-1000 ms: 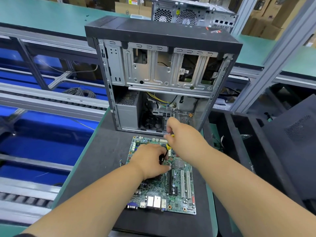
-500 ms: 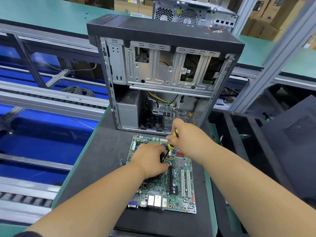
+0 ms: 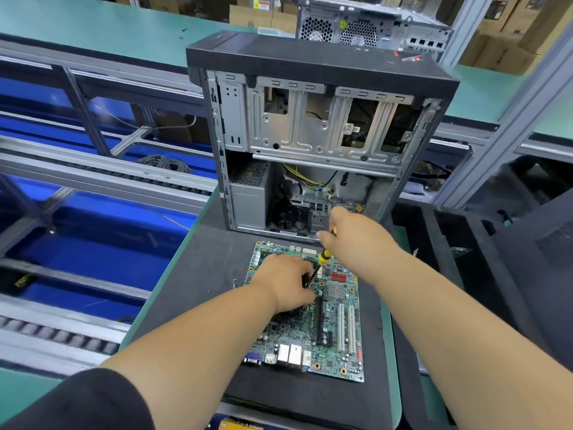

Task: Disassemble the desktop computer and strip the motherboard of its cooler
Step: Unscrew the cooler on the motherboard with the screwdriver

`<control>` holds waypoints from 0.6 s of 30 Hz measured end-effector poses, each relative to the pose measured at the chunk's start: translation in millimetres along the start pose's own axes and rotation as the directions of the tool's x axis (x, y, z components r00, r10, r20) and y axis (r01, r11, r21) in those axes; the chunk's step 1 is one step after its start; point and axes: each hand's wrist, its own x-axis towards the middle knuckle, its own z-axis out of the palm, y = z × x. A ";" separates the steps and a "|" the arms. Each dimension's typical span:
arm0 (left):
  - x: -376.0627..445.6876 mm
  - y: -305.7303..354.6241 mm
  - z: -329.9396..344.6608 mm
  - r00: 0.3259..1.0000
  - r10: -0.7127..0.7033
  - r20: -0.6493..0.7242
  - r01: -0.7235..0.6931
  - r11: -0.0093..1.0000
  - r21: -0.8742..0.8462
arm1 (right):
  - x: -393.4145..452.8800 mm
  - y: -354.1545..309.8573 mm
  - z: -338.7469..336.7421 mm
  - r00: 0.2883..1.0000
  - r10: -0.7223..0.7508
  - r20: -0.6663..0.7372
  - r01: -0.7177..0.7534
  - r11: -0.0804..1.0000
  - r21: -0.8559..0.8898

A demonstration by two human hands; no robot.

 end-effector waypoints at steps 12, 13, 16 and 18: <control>-0.8 2.8 -6.1 0.998 -0.014 0.062 0.011 0.999 0.039 | -6.0 -1.9 3.9 0.994 -0.046 -0.102 0.039 0.997 -0.070; -0.8 2.6 -5.9 0.998 -0.018 0.067 0.016 0.999 0.032 | -5.0 -1.9 3.2 0.995 -0.030 -0.090 0.019 0.993 -0.117; -1.0 3.1 -4.5 0.998 -0.022 0.054 0.020 0.999 0.039 | -3.4 -3.6 6.8 0.998 -0.025 -0.050 0.022 0.998 -0.051; -0.6 3.6 -3.3 0.999 -0.027 0.038 0.025 0.998 0.051 | -5.2 -4.4 11.5 0.995 -0.083 -0.050 0.084 0.996 0.025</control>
